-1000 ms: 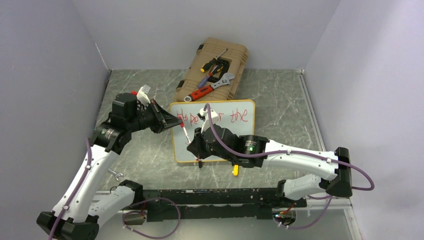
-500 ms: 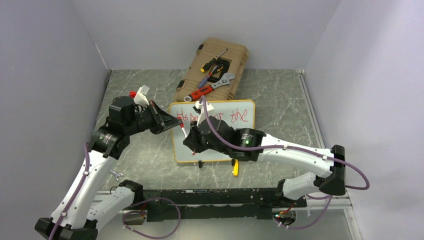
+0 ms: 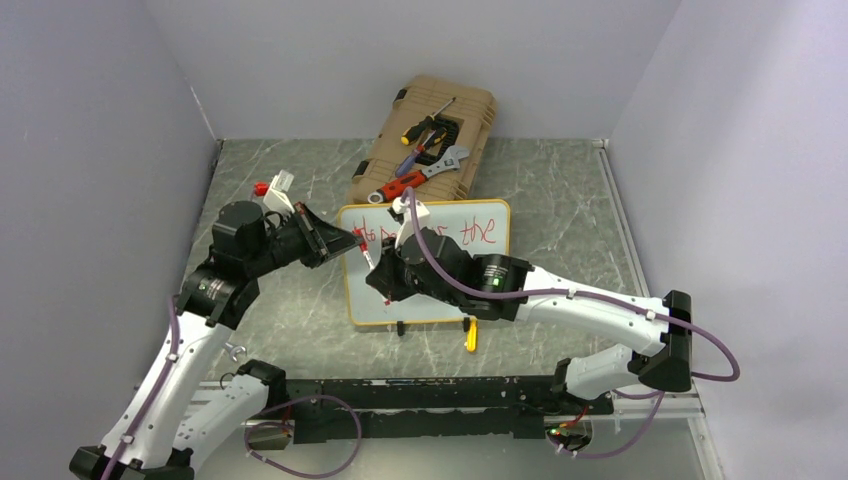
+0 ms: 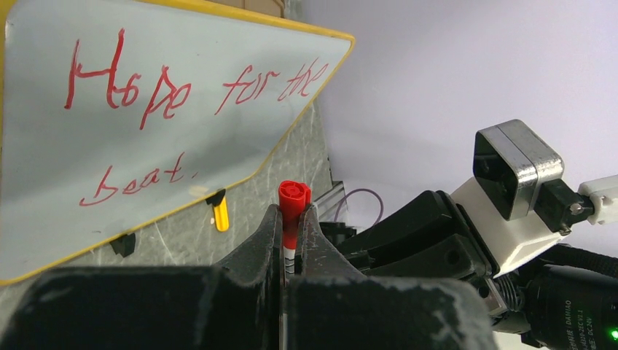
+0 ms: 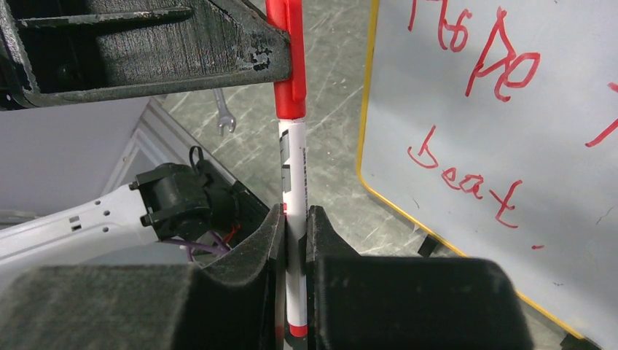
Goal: Write a sentence on the whiteboard
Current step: Close the whiteboard marker at the center of the board.
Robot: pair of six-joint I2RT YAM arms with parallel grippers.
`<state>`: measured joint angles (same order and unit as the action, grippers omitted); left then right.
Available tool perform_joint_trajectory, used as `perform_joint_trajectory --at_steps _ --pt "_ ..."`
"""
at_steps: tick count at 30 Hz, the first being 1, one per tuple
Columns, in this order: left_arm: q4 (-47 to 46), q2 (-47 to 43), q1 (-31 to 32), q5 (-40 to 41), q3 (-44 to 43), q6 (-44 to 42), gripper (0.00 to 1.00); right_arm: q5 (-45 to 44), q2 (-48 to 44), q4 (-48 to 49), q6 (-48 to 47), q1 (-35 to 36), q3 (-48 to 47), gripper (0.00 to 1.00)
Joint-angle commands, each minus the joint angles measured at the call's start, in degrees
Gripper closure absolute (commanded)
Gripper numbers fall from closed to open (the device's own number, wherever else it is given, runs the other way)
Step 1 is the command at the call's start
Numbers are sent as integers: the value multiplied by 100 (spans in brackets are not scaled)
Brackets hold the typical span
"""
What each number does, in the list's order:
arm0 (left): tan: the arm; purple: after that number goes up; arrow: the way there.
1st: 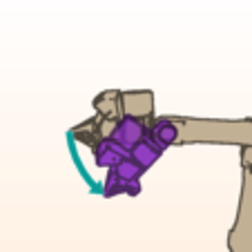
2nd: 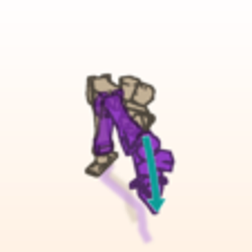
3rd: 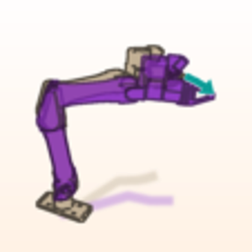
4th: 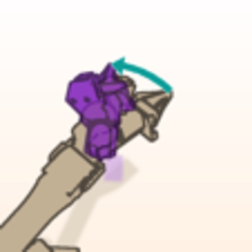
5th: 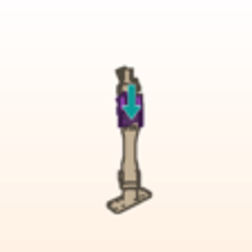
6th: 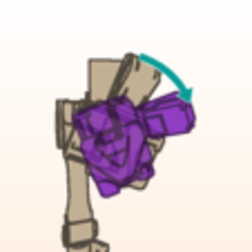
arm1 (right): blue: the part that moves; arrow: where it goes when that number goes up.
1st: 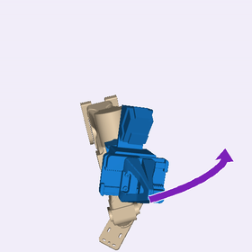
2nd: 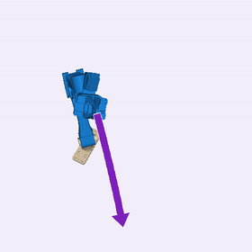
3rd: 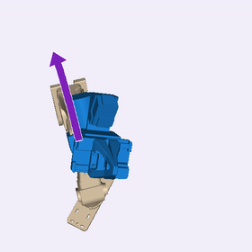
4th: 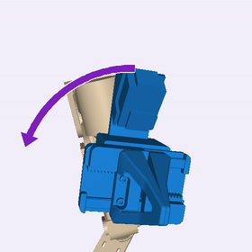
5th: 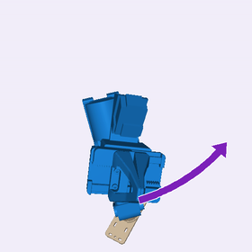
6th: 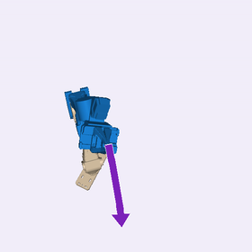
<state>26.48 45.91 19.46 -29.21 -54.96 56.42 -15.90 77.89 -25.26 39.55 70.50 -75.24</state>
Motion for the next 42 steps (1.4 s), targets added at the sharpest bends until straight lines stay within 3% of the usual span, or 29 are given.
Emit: perform_joint_trajectory --at_steps 1,18,26,42 --pt "193 -208 57 -434 147 -103 100 -708 -210 704 -113 -371 -180 100" --pt "389 -176 61 -758 177 -525 100 -547 4 812 -142 -810 -340 100" --pt "-82 -168 66 -1063 303 -470 100 -195 108 1071 -146 -1049 -362 100" --pt "334 37 75 -1245 188 -580 100 -116 175 1376 -256 -1371 -387 100"
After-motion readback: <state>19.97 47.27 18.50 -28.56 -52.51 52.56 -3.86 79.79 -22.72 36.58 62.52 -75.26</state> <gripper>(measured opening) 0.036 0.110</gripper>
